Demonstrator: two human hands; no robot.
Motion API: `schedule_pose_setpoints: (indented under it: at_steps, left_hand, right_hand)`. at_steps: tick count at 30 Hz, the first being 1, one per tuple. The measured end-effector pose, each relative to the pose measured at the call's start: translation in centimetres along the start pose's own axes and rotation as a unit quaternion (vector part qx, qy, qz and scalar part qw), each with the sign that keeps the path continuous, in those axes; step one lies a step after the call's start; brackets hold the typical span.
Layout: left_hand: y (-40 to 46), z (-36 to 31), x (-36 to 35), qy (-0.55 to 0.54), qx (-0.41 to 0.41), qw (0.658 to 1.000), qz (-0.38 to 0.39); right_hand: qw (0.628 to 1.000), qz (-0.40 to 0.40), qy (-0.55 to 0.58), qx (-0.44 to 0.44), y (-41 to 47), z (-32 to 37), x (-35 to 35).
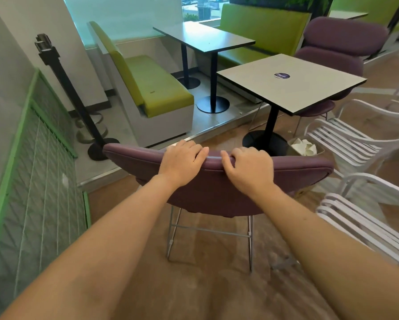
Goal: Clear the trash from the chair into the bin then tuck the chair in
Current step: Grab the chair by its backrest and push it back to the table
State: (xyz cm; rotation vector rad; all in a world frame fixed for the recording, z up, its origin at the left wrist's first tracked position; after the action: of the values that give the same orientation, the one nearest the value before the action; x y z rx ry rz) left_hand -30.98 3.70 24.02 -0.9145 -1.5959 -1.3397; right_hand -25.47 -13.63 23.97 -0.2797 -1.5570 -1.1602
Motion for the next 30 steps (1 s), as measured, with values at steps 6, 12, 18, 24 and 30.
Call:
schedule_pose_setpoints:
  at_steps: [6,12,18,24,30]
  left_hand:
    - [0.9,1.6,-0.9,0.075,0.028,0.993,-0.088]
    - [3.8,3.5,-2.0,0.056,-0.022,0.991,-0.117]
    - [8.6,5.7,-3.6,0.04,-0.042,0.992,-0.109]
    - [15.4,7.9,-6.2,0.043,-0.029,0.994,-0.101]
    - [23.1,10.1,-9.2,0.049,-0.034,0.995,-0.082]
  right_hand:
    - [0.998,-0.026,-0.044,-0.036,1.2,0.9,-1.2]
    - [0.999,-0.017,-0.049,-0.009,3.7,0.8,-2.7]
    - [0.998,-0.032,-0.048,-0.021,7.8,0.3,-5.4]
    - [0.997,-0.052,-0.046,-0.036,14.0,-0.9,-8.7]
    - [0.997,-0.035,-0.049,-0.055,21.4,-2.9,-12.5]
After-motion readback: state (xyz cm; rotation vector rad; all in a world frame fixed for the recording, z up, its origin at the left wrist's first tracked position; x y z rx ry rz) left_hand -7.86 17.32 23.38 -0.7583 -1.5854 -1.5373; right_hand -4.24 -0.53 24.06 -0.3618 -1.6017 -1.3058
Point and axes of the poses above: each hand's wrist, its own y-axis towards the middle knuckle, its own x-axis out of the back of the hand, z = x × y, the point moved 2 cm from there along y, towards the middle knuckle, and after that the axes turned 4 degrees about y, right-handed, at the moved point
